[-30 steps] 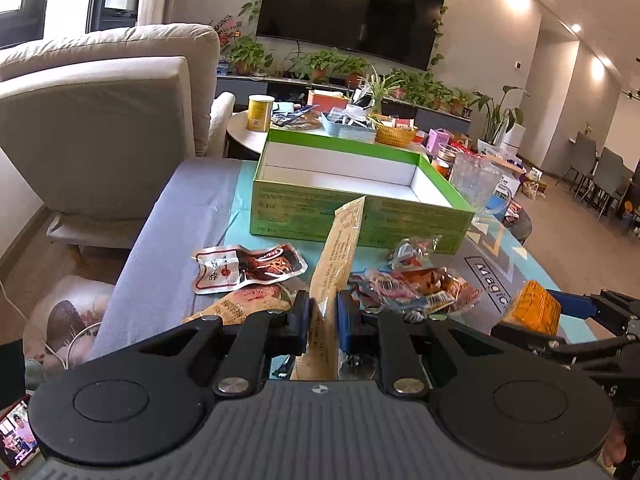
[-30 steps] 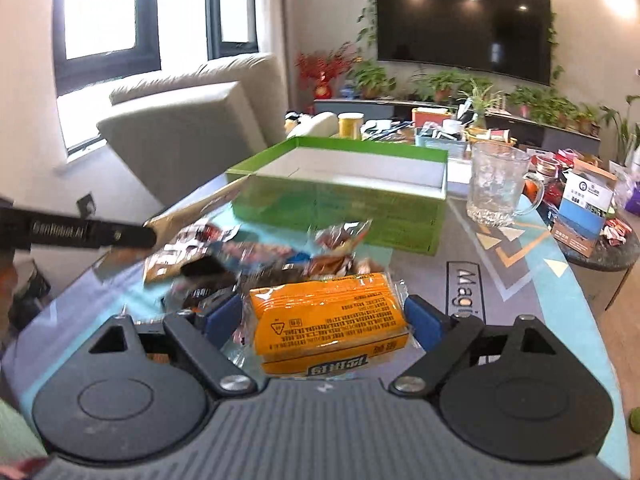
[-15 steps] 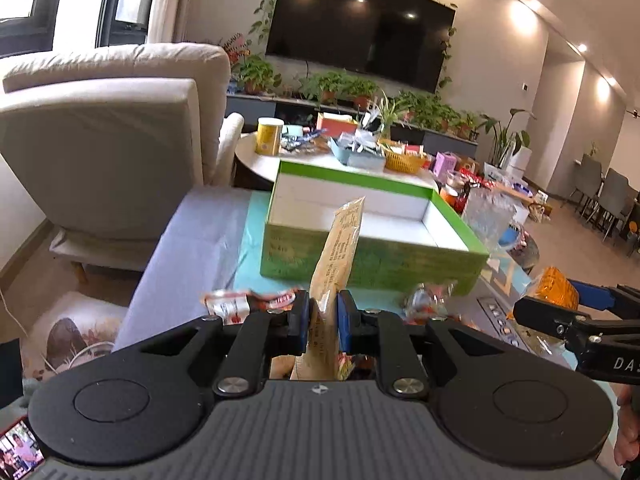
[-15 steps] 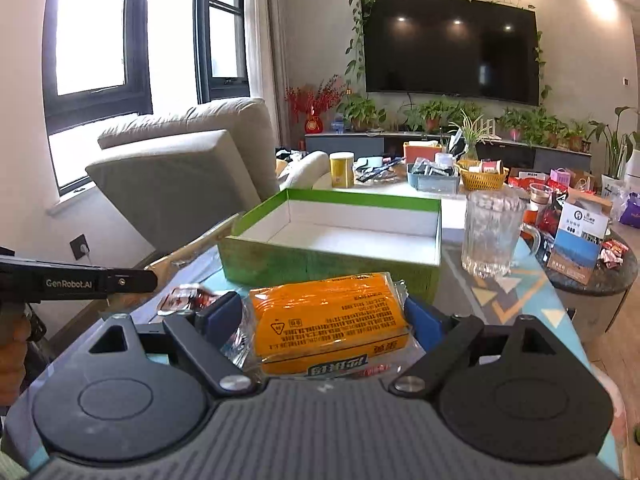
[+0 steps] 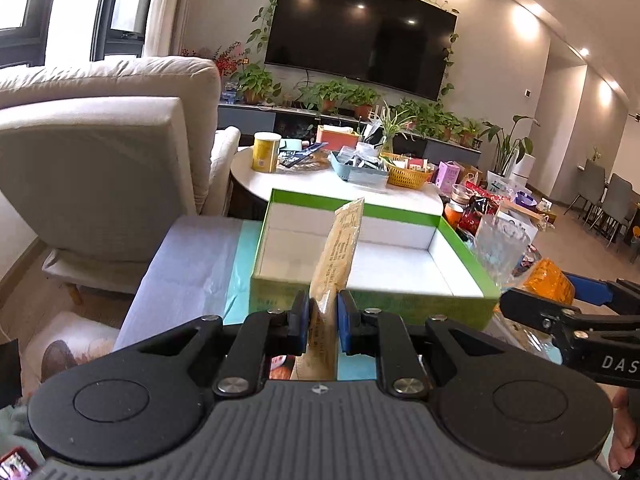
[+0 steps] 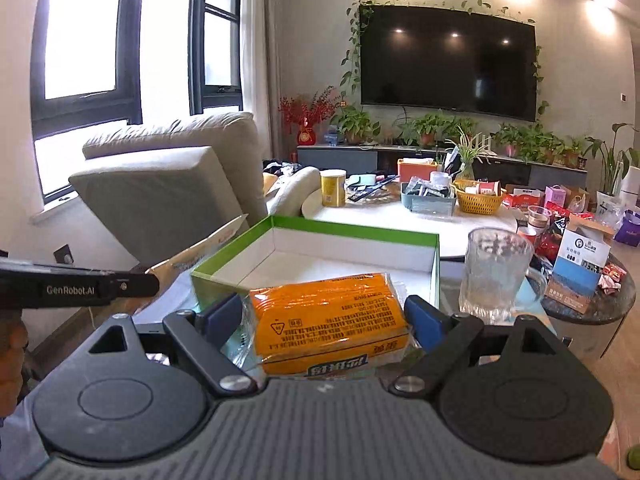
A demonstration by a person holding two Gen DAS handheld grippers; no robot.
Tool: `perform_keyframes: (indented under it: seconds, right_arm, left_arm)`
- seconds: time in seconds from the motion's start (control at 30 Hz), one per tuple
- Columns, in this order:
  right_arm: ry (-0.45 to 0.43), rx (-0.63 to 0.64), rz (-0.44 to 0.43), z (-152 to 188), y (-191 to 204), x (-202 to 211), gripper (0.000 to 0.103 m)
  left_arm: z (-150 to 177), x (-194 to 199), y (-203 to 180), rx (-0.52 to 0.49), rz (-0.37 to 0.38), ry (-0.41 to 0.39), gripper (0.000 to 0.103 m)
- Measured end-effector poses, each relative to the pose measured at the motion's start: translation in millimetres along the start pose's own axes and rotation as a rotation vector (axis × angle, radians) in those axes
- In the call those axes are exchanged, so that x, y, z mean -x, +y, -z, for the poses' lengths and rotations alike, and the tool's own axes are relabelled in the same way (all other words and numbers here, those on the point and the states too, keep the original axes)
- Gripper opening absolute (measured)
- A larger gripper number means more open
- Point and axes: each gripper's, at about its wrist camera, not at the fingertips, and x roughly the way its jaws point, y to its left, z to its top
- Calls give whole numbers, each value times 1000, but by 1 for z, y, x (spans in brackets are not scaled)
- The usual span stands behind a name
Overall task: Organize snacks
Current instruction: 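Lower both held snacks into the green box and open both tools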
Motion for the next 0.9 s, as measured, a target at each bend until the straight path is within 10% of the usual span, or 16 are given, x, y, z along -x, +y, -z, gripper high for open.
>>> perform_keyframes:
  seconds: [0.9]
  right_arm:
    - [68, -111, 31, -11, -25, -113, 59]
  left_arm:
    - [-31, -150, 3, -47, -77, 97, 14]
